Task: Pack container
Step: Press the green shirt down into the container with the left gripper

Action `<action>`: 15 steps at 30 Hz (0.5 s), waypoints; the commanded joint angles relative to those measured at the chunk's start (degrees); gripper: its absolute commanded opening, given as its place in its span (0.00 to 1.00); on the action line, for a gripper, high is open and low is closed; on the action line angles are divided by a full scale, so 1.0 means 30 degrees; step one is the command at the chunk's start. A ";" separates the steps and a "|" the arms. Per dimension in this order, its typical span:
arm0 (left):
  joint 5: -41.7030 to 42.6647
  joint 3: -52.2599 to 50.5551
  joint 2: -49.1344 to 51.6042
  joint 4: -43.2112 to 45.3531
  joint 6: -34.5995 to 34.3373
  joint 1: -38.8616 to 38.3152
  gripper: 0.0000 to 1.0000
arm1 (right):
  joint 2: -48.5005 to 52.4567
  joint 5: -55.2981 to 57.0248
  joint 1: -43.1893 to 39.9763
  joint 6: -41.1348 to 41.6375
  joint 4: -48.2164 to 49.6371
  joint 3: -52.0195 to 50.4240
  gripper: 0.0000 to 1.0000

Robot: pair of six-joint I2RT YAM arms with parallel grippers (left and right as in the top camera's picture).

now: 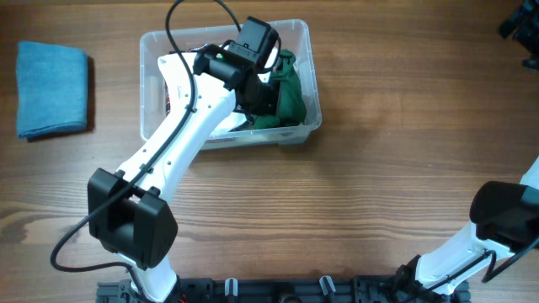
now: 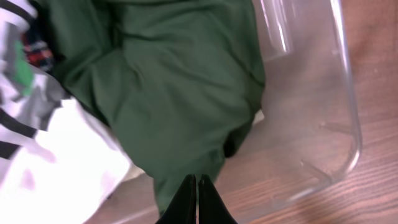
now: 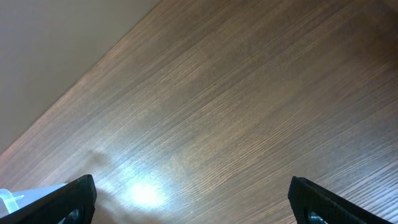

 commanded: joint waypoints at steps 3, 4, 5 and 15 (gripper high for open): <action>0.0393 -0.0131 0.0692 -0.0525 -0.0328 -0.0546 0.04 | 0.0124 0.0189 0.0022 0.0146 0.0029 0.0022 1.00; 0.0379 -0.0131 0.0969 -0.0576 -0.0328 -0.0561 0.04 | 0.0124 0.0189 0.0022 0.0146 0.0022 0.0022 1.00; 0.0306 -0.0131 0.1246 -0.0576 -0.0328 -0.0561 0.04 | 0.0124 0.0189 0.0022 0.0138 0.0029 0.0022 1.00; -0.0466 -0.0124 0.5173 0.1676 -0.0335 -0.0029 0.04 | 0.0124 0.0189 0.0022 0.0138 0.0029 0.0022 1.00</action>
